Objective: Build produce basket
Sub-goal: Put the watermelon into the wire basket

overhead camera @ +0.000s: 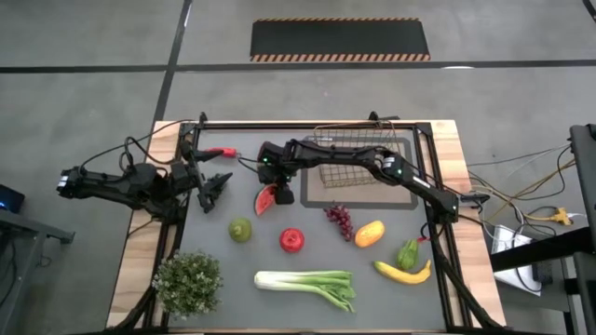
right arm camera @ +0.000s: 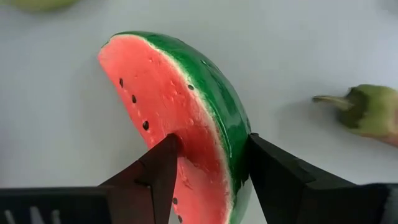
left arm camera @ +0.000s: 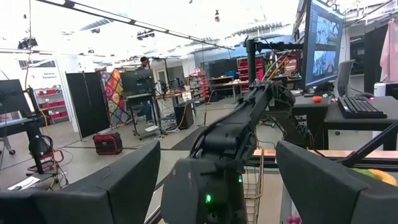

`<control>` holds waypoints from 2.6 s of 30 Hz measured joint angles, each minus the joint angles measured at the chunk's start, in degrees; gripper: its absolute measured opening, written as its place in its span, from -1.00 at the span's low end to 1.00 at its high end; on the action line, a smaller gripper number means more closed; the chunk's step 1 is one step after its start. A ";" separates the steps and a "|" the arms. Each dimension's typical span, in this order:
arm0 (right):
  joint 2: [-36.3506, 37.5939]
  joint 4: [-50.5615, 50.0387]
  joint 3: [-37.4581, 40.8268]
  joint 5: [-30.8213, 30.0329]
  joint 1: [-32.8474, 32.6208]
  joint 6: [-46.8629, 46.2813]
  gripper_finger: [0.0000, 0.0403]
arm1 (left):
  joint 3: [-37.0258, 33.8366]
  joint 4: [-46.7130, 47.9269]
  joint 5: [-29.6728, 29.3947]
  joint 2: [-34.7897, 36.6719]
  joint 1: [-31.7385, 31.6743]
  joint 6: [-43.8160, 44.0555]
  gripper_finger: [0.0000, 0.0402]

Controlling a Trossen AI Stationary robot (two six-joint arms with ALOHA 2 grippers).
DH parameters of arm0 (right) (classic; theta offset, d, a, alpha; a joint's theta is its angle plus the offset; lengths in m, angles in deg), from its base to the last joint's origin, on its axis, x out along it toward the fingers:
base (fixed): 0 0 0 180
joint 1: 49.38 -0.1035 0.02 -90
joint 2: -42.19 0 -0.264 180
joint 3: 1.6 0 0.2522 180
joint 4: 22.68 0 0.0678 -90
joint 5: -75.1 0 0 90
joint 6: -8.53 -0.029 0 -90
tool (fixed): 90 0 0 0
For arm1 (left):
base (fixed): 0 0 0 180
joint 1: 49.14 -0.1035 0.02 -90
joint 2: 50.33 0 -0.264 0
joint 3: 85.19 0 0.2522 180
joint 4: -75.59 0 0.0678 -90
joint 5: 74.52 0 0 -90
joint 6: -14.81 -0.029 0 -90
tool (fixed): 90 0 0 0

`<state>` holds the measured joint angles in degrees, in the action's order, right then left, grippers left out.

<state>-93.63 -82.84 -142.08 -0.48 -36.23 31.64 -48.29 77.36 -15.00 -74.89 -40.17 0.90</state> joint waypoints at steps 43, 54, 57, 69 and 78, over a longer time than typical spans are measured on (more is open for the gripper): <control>37.45 -37.17 11.46 -46.07 1.95 -25.83 -0.36 | 0.09 0.04 0.00 1.38 0.02 0.02 0.50; 45.66 -19.13 40.03 -43.91 7.10 -21.86 -0.36 | 0.09 0.05 0.00 1.35 0.02 0.24 0.50; 46.66 -12.59 45.79 -39.42 8.61 -19.37 -0.36 | 0.07 0.03 0.00 1.00 0.02 1.54 0.50; 45.66 7.03 56.39 -30.34 13.49 -15.71 -0.36 | -0.04 0.02 0.00 -1.27 0.02 1.73 0.50; 42.47 8.28 56.75 -30.44 14.17 -17.68 -0.28 | -0.04 -0.12 0.02 -1.67 0.02 3.27 0.50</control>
<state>-51.17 -74.56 -85.34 -30.92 -22.06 13.97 -48.34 77.24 -14.98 -76.56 -40.15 4.17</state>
